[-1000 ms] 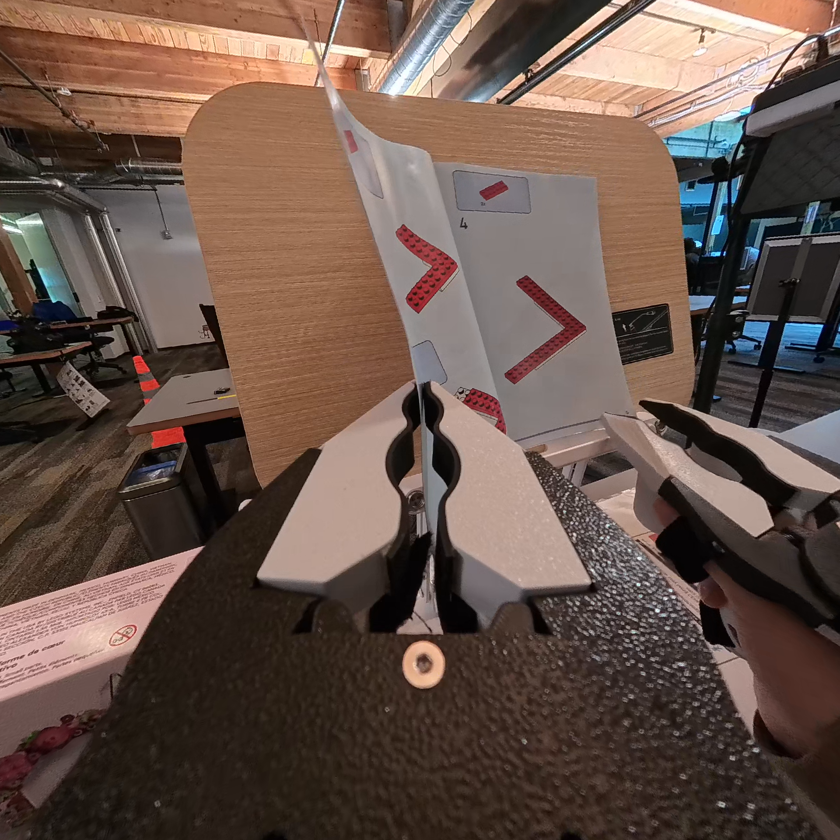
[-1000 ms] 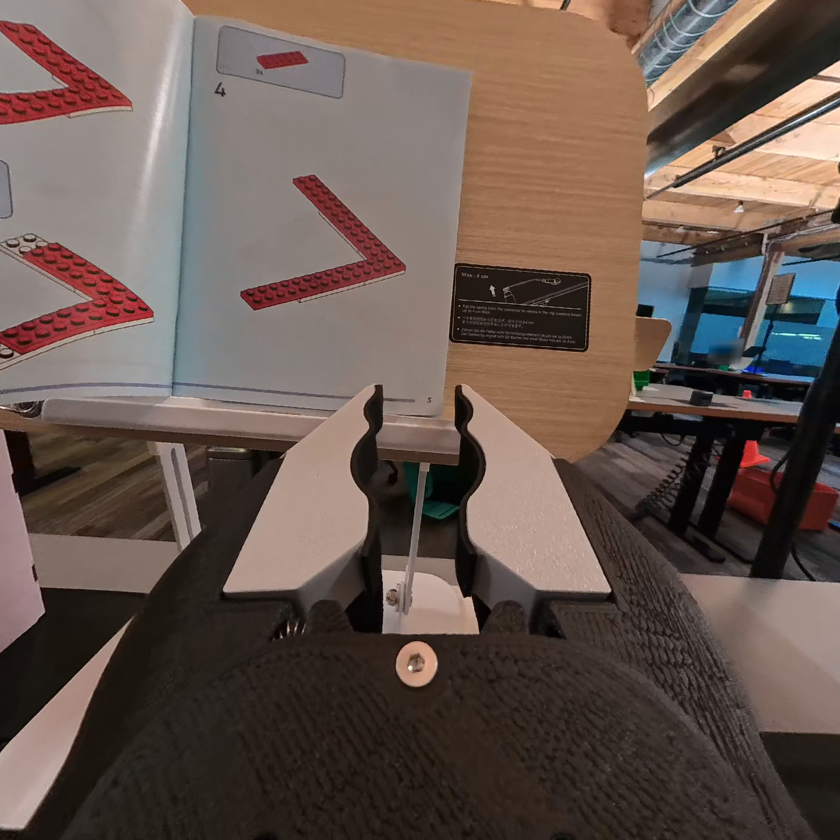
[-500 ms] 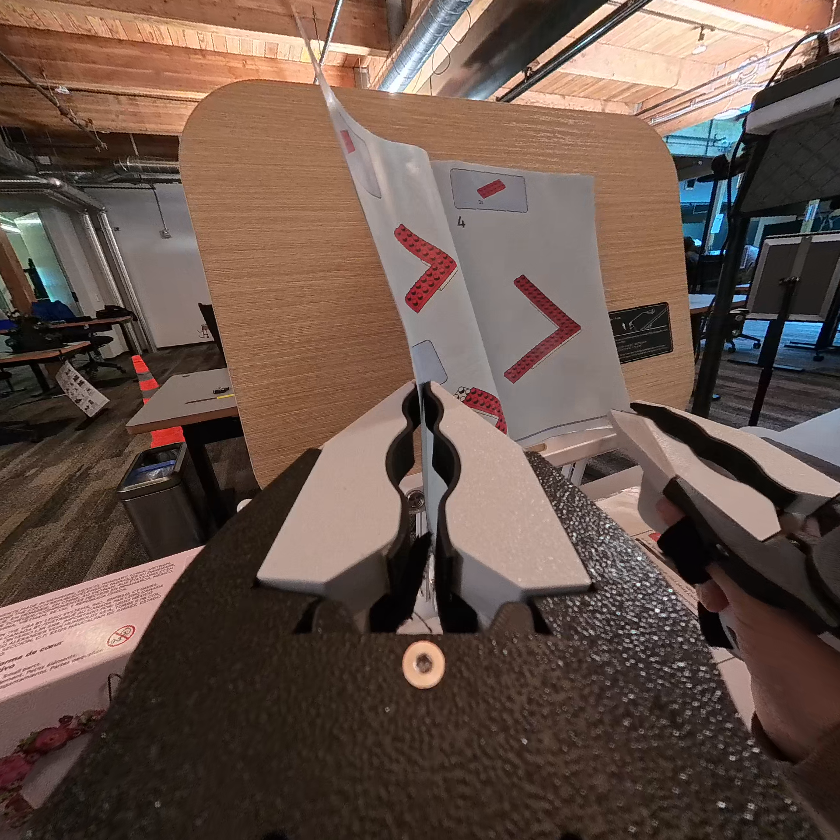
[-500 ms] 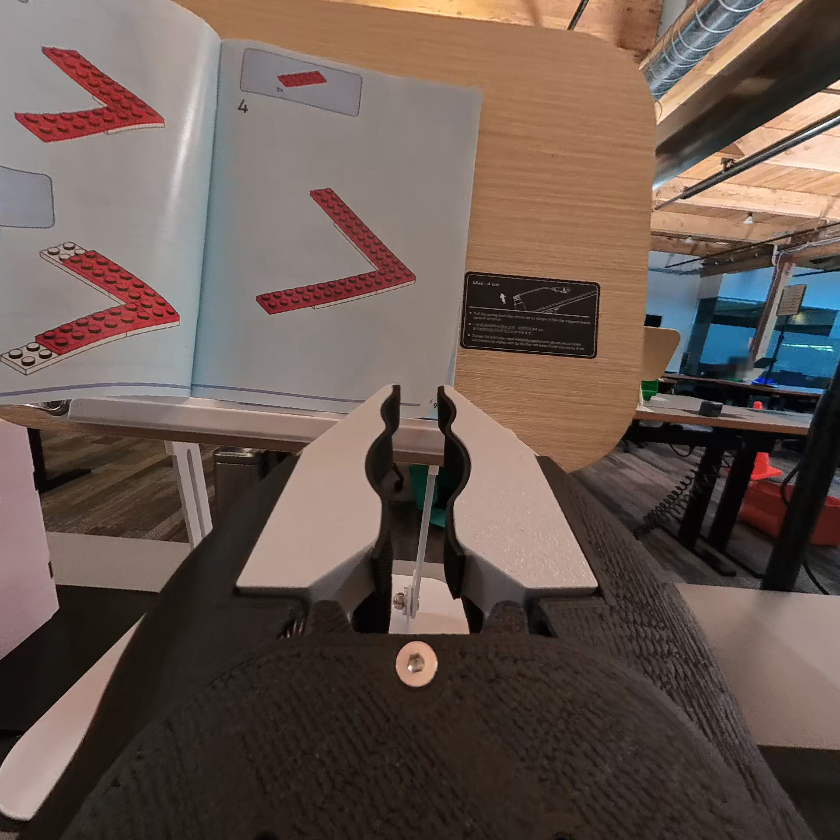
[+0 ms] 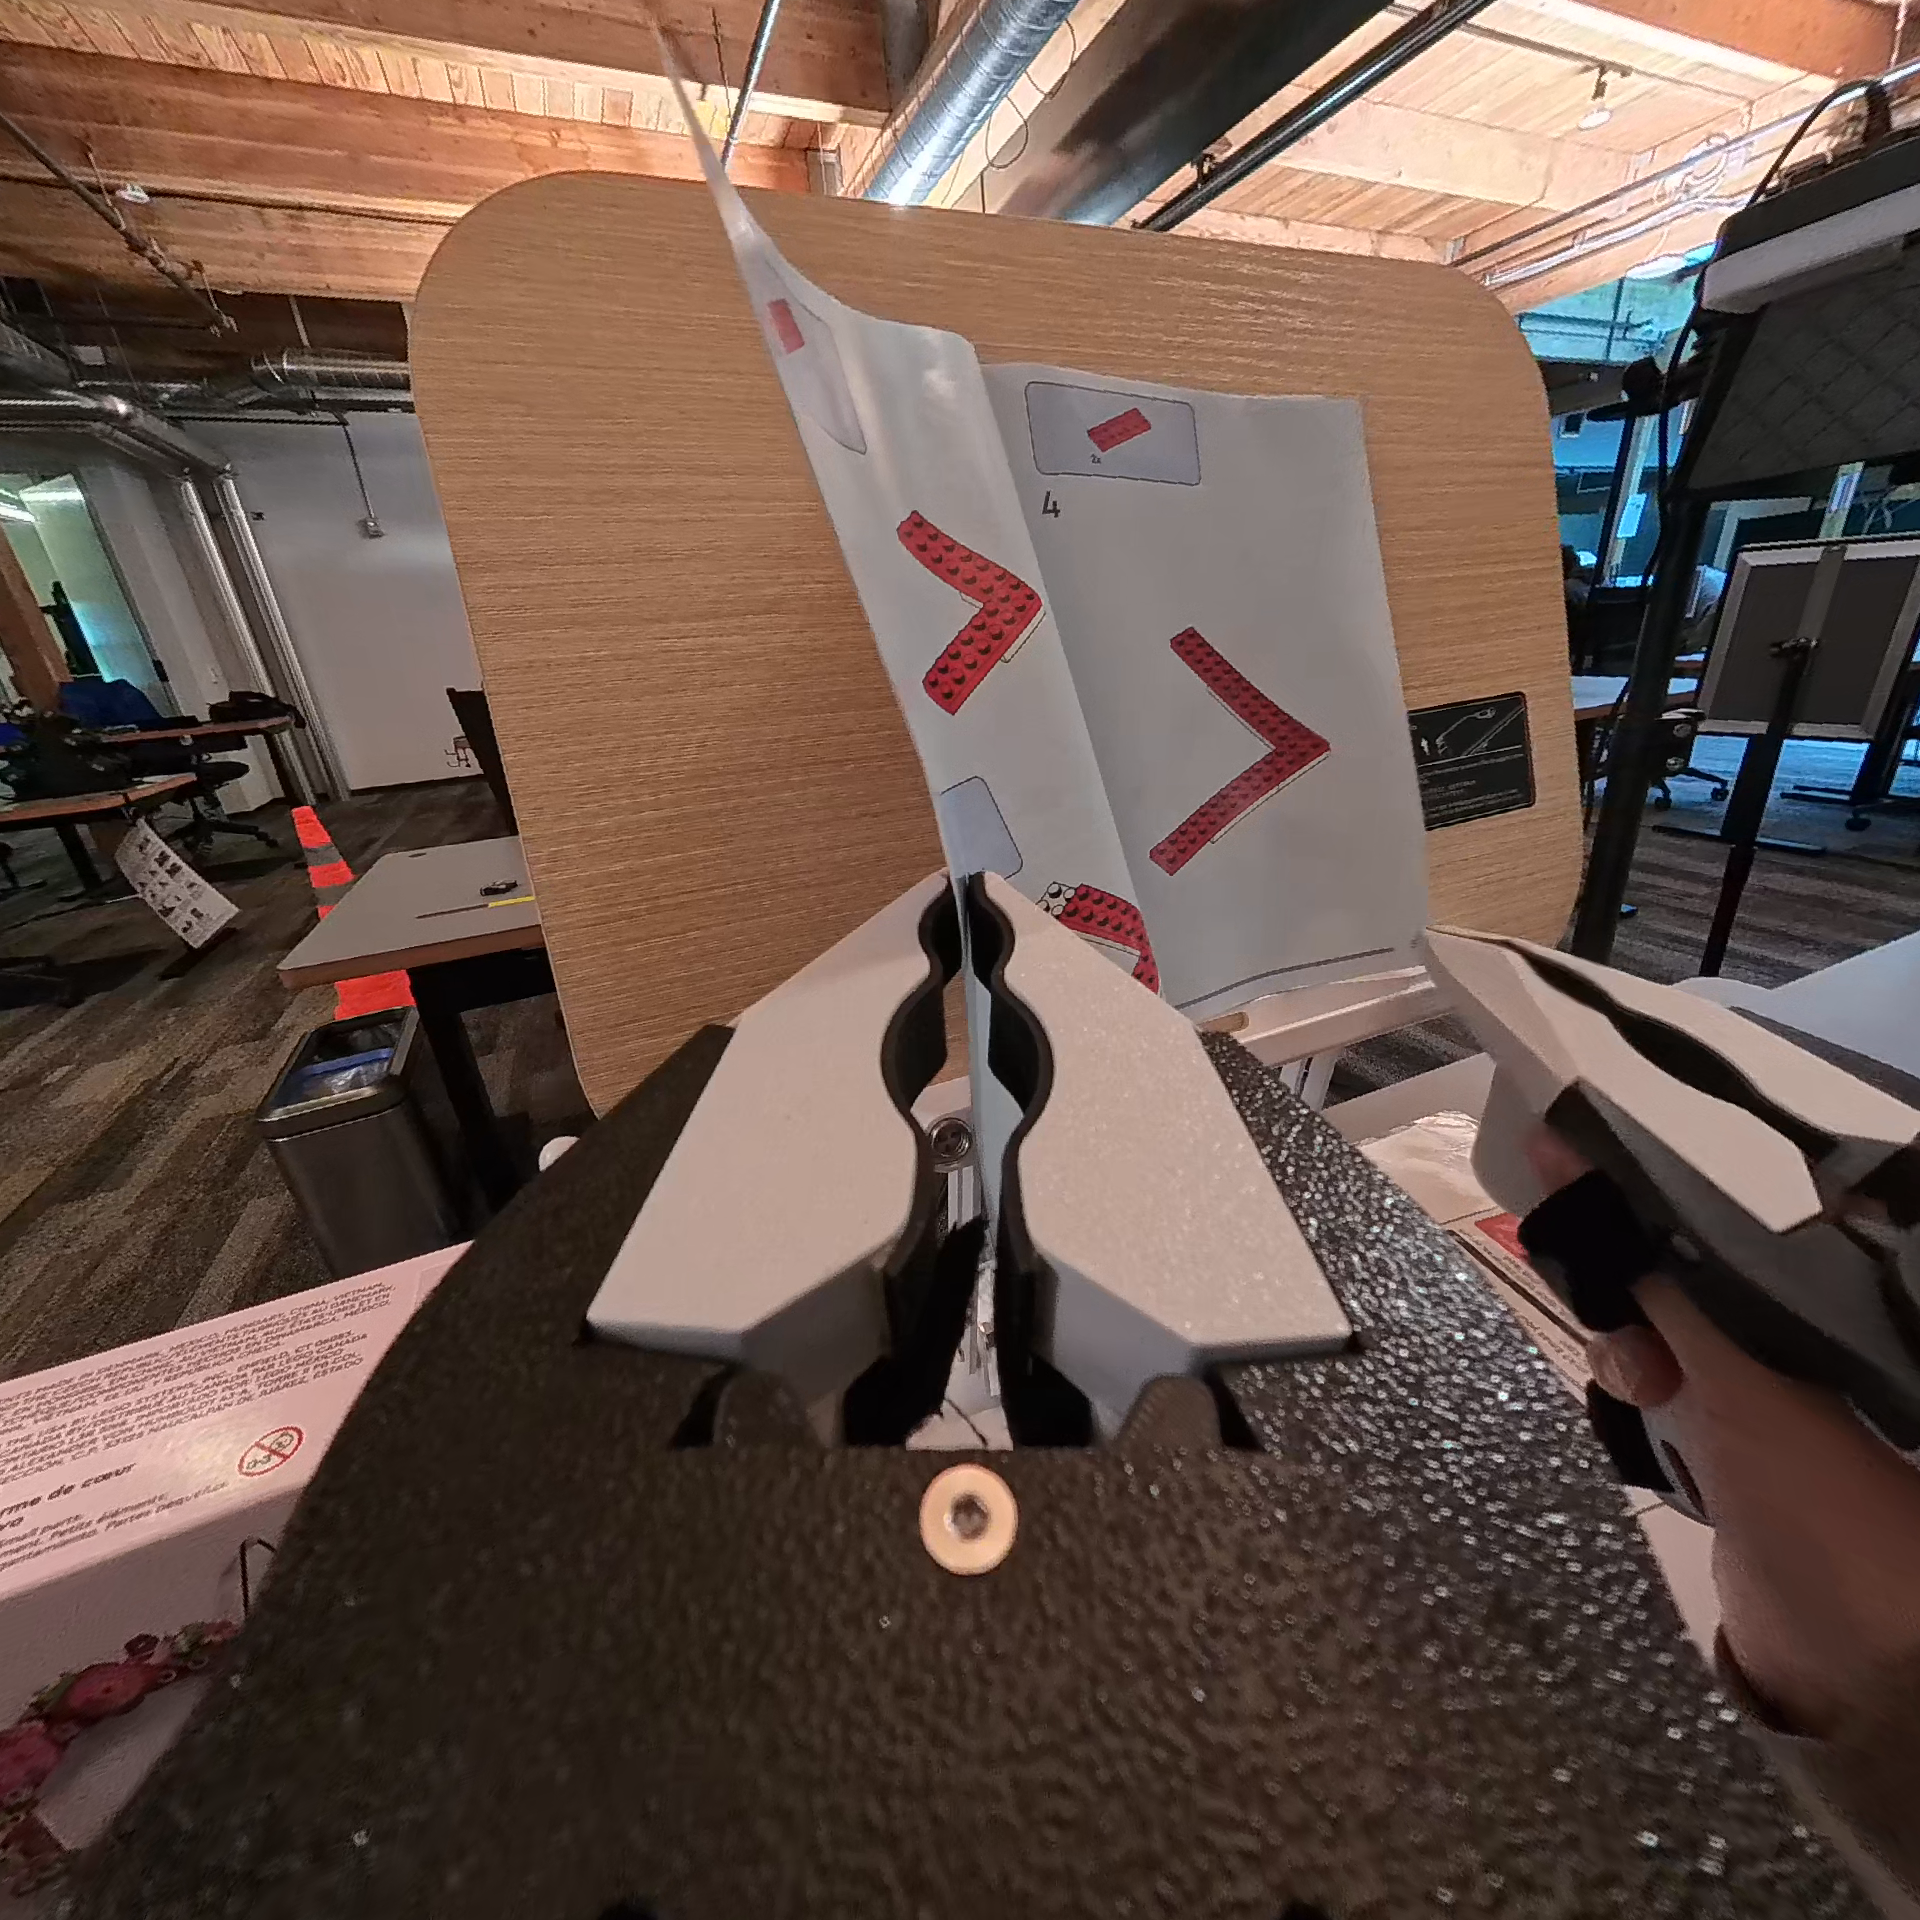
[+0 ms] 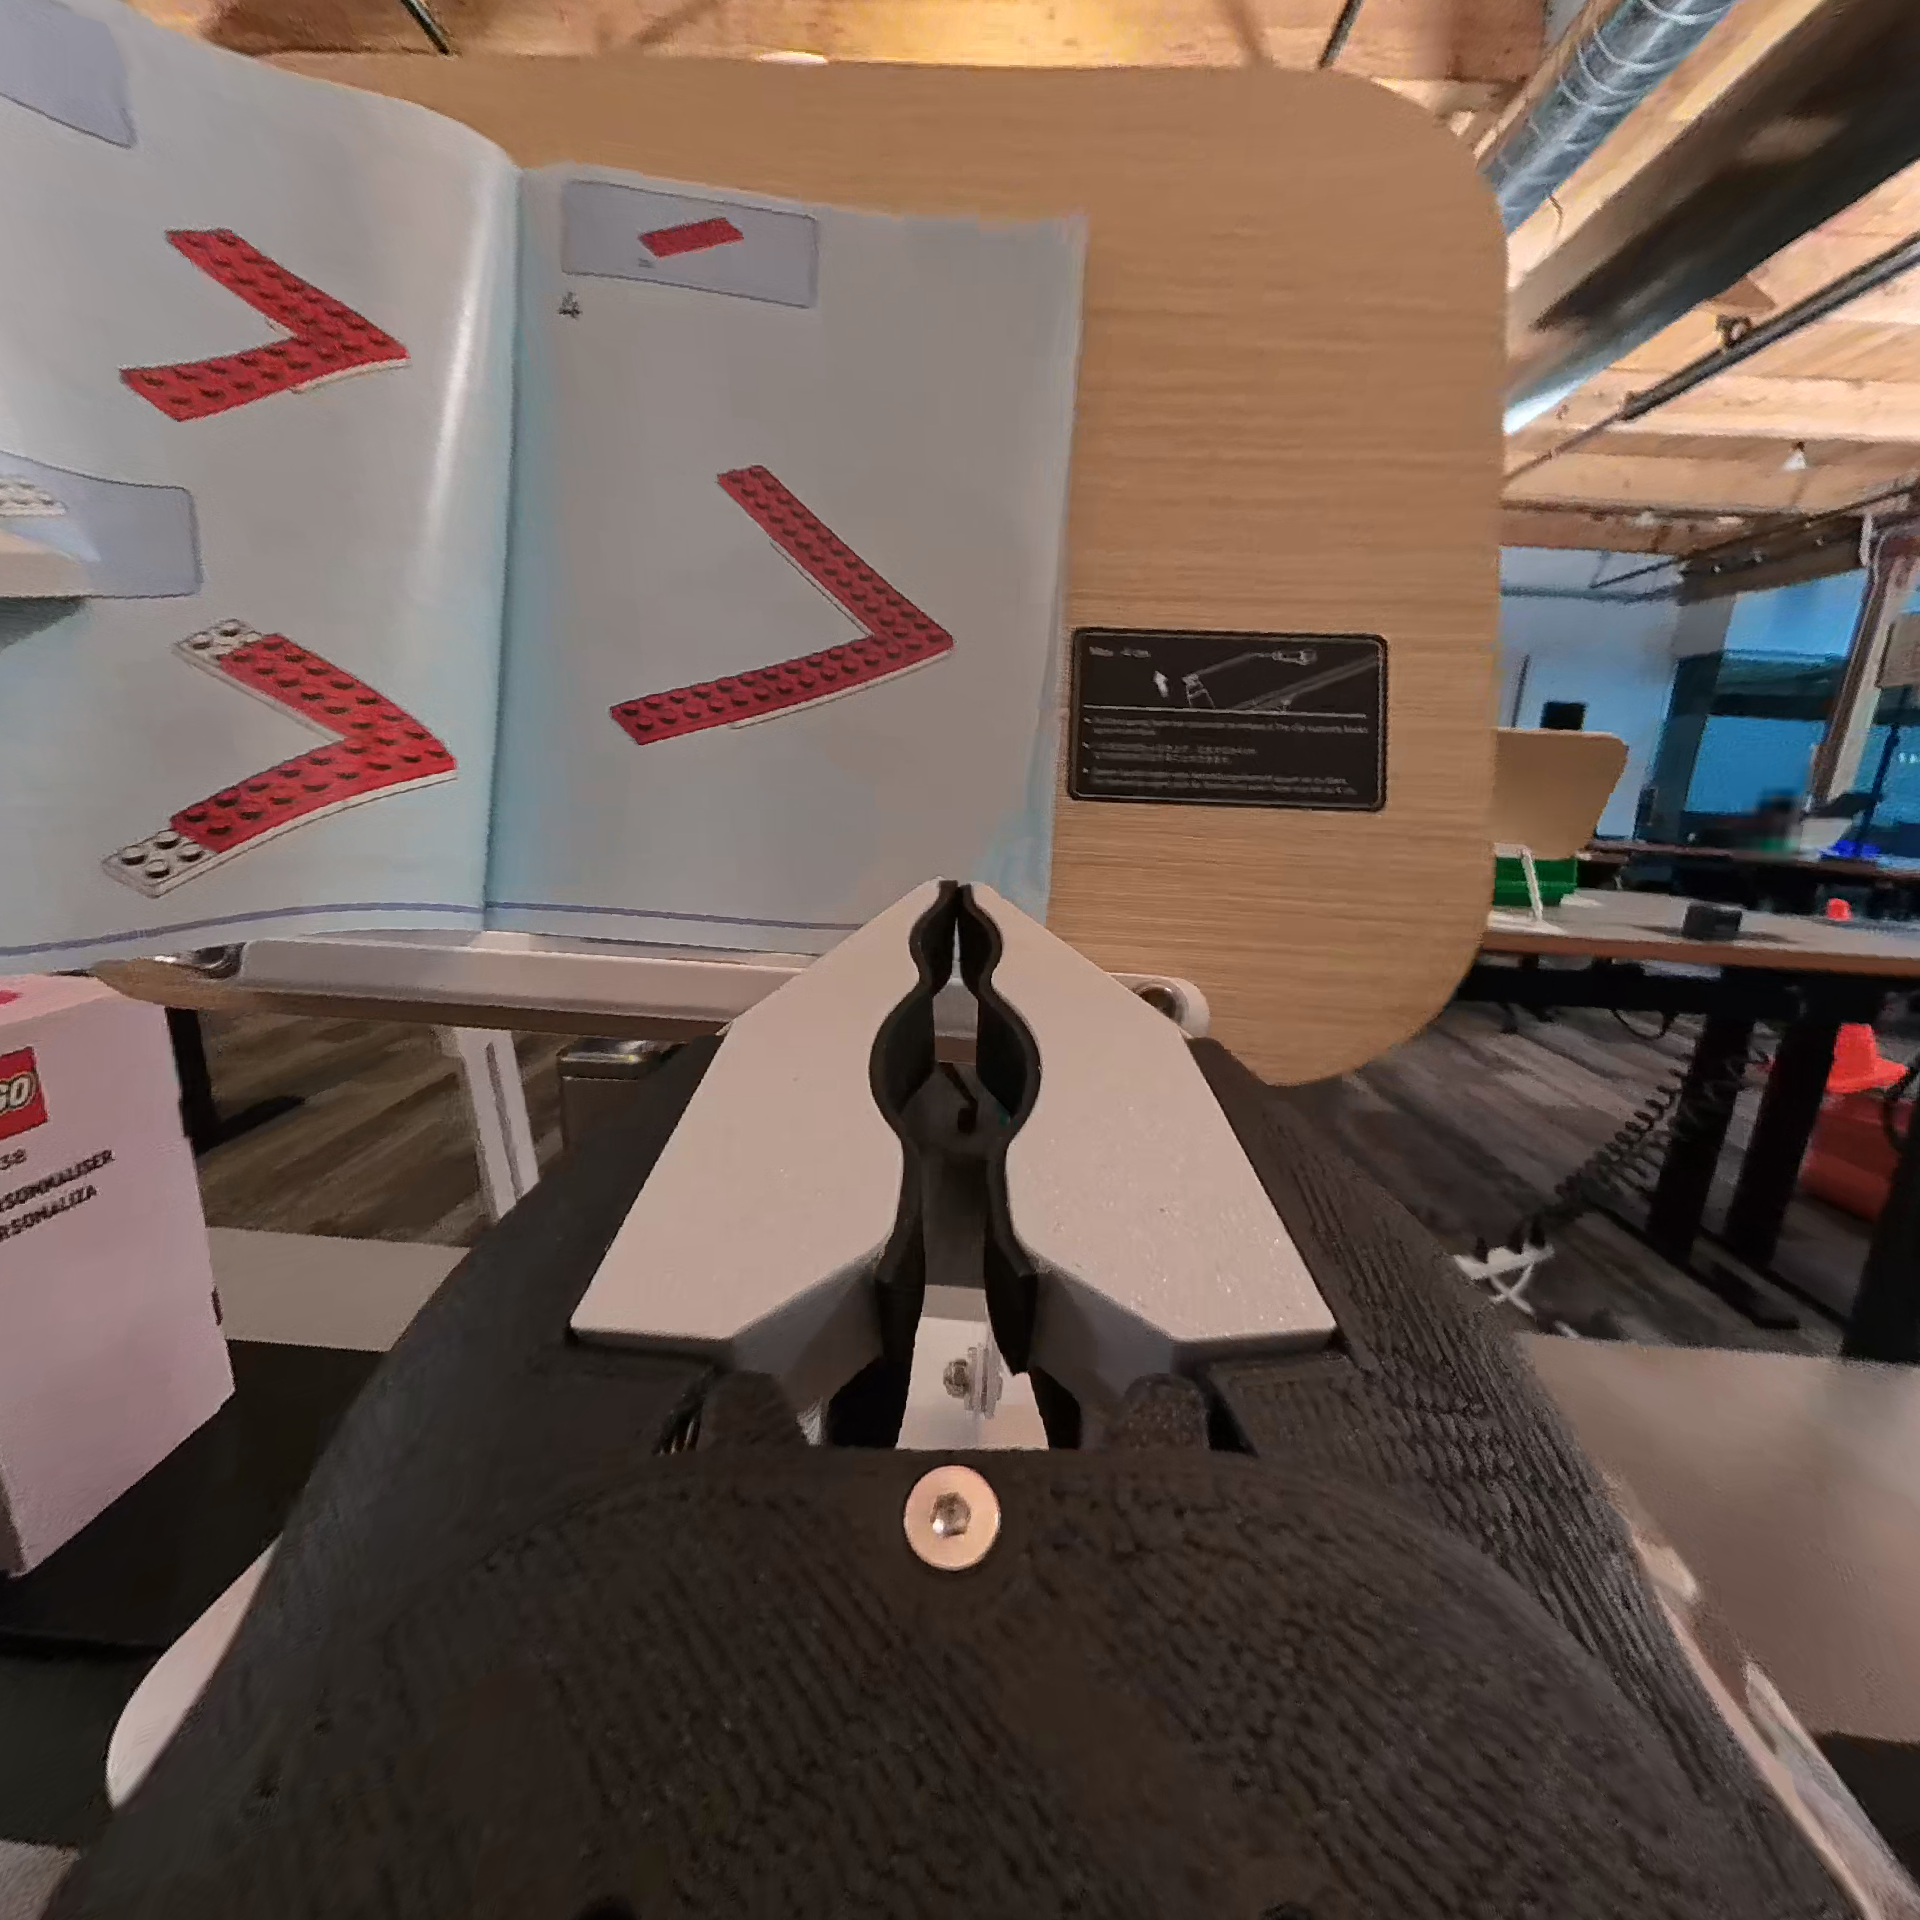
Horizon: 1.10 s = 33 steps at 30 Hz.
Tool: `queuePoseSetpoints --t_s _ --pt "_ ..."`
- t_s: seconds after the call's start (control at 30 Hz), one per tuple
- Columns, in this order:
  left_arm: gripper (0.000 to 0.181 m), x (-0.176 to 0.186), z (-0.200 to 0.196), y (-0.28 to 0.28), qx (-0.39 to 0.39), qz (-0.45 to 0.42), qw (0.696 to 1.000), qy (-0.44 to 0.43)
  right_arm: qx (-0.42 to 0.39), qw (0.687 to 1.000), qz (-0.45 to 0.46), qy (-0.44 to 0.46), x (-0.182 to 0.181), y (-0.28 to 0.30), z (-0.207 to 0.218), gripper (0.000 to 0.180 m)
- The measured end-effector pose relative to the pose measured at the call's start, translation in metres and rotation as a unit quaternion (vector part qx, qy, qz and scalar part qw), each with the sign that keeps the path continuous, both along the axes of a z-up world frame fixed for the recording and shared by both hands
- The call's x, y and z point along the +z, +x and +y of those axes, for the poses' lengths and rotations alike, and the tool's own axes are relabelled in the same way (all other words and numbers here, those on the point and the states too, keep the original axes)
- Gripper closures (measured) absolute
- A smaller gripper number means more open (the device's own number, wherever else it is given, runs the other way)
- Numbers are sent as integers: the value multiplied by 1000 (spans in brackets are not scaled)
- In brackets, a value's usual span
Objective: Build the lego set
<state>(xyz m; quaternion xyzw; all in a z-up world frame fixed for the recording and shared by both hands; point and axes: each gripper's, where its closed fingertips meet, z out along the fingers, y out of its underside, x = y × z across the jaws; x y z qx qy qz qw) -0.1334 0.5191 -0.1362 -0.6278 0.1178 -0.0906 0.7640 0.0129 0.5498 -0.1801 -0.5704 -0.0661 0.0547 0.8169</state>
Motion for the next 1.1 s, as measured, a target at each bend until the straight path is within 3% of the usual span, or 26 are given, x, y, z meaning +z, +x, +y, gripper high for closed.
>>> queuePoseSetpoints --t_s 0.17,0.4,0.67,0.9,1.1 --pt "175 2 -5 11 -60 -19 998 -7 16 997 -64 40 6 -24 -11 180" --pt "122 2 -16 39 -157 -19 987 -34 41 978 -172 110 13 -65 -34 180" --pt "133 -7 -17 49 -145 47 988 -38 64 951 -256 160 10 -96 -53 180" --pt "181 -17 -7 40 -89 88 991 -48 82 915 -337 207 1 -124 -70 180" --pt "181 -13 -14 39 -146 32 988 -50 98 913 -319 235 3 -118 -79 180"
